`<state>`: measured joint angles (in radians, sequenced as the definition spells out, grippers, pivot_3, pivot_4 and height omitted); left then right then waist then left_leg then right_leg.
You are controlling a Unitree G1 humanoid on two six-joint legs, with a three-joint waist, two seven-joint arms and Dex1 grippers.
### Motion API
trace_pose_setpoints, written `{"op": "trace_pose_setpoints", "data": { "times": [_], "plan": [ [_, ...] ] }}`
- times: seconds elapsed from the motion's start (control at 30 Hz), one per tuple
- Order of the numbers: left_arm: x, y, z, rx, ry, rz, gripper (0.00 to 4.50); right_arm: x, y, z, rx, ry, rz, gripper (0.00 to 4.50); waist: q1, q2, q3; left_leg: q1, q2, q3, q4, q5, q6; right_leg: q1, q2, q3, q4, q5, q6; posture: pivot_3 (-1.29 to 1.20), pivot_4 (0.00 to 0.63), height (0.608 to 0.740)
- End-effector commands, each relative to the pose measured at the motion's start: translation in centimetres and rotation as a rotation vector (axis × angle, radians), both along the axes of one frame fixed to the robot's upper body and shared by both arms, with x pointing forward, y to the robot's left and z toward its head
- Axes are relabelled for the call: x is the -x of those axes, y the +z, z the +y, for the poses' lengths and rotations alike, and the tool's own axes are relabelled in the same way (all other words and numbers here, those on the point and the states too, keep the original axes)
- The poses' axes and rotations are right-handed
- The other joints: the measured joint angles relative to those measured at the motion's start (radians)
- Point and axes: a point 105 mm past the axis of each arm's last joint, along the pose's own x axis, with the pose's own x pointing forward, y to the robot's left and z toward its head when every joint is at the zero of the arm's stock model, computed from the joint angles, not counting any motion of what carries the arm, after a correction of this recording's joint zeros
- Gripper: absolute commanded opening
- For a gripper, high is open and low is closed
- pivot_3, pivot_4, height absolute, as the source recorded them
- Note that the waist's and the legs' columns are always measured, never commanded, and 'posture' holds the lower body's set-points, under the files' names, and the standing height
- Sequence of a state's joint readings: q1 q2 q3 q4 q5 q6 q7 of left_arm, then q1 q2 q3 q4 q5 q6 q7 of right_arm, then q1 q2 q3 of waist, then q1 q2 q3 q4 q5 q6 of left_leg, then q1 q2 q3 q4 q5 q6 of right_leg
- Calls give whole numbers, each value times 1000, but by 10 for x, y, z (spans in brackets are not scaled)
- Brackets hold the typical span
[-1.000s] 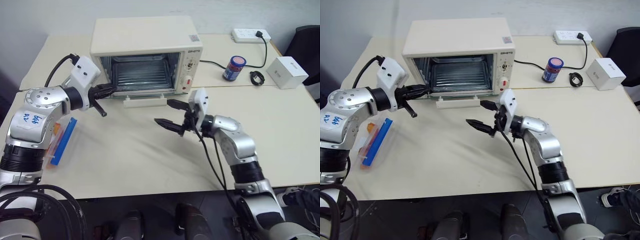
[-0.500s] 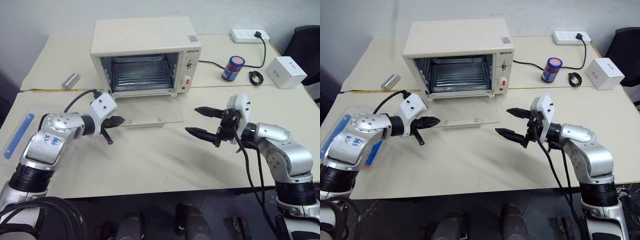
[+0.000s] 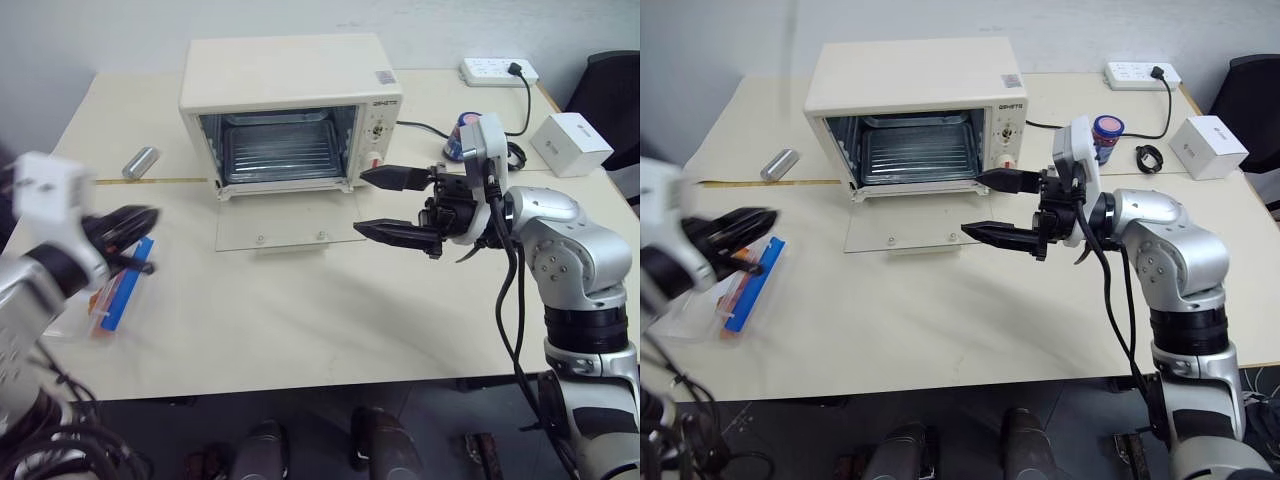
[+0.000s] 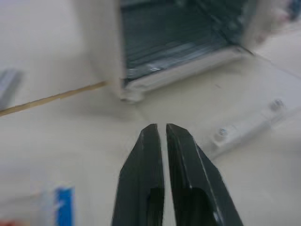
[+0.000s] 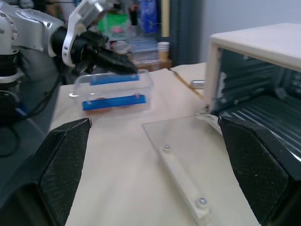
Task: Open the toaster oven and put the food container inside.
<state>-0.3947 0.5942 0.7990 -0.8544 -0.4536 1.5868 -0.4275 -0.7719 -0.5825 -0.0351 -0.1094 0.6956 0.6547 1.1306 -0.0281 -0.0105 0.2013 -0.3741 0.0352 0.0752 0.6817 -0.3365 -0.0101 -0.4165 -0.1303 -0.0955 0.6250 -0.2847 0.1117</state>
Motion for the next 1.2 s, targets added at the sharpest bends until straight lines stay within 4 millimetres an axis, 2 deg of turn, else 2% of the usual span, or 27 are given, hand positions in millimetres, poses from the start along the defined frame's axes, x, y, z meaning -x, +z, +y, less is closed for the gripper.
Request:
{"op": "trace_pose_setpoints", "data": {
  "times": [0.03, 0.1, 0.2, 0.3, 0.37, 0.47, 0.7, 0.9, 0.93, 1.07, 1.2],
  "plan": [
    [37, -12, 28, 117, 269, -99, 1505, 3, 6, 4, 28, 87, -40, 4500, 1, 0, 0, 0, 0, -1, 0, 0, 0, 0, 0, 0, 0, 0, 0, 0, 150, 740],
    [52, -26, 44, 223, 418, -111, 2204, 3, 5, 5, 49, 128, -39, 4500, 5, -4, -1, 0, 0, -6, 2, 0, 0, 1, 0, 0, 0, 0, 0, 0, 150, 740],
    [71, -45, 62, 387, 652, -126, 2998, 6, 7, 5, 68, 191, -40, 4500, 20, -6, -2, 1, 0, -11, 3, 0, -1, 5, -1, -2, 0, 0, 0, 0, 150, 740],
    [85, -67, 65, 531, 836, -107, 3937, 10, 13, 8, 62, 242, -37, 4500, 32, -9, -2, 2, 1, -12, 3, 0, 0, 7, -4, -2, 0, 1, 1, 0, 150, 740],
    [90, -71, 61, 577, 891, -119, 4452, 12, 16, 10, 56, 263, -39, 4500, 32, -10, -3, 2, 0, -13, 3, 0, 0, 7, -4, -2, 0, 1, 1, 0, 150, 740],
    [95, -76, 56, 688, 936, -106, 4452, 14, 17, 12, 56, 266, -42, 4500, 29, -13, -5, 2, 1, -12, 3, -2, -1, 7, -3, -2, -1, 1, 1, 0, 150, 740],
    [83, -82, 75, 818, 960, 103, 4452, 25, 16, 11, 44, 248, -27, 4500, 27, -12, -5, 4, 4, -11, 2, -2, -3, 6, -2, 5, -3, -2, -4, 0, 150, 740],
    [57, -83, 87, 846, 931, 229, 4452, 34, 18, 9, 20, 212, -18, 4500, 28, -12, -5, 4, 6, -10, 2, -2, -2, 5, -2, 5, -4, -2, -5, 0, 150, 740],
    [54, -83, 88, 854, 930, 242, 4064, 35, 19, 9, 15, 206, -17, 4500, 27, -12, -5, 4, 5, -10, 2, -2, -2, 5, -2, 5, -5, -3, -5, 0, 150, 740],
    [44, -82, 92, 855, 938, 258, 3014, 38, 22, 8, -1, 177, -13, 4500, 24, -12, -5, 4, 5, -9, 0, -2, -2, 5, -1, 3, -4, -3, -5, 0, 150, 740],
    [44, -82, 93, 877, 959, 268, 1845, 40, 23, 7, 0, 161, -9, 4500, 24, -12, -5, 3, 4, -8, -1, -3, -3, 4, 0, 2, -4, -3, -5, 0, 150, 740]
  ]
}}
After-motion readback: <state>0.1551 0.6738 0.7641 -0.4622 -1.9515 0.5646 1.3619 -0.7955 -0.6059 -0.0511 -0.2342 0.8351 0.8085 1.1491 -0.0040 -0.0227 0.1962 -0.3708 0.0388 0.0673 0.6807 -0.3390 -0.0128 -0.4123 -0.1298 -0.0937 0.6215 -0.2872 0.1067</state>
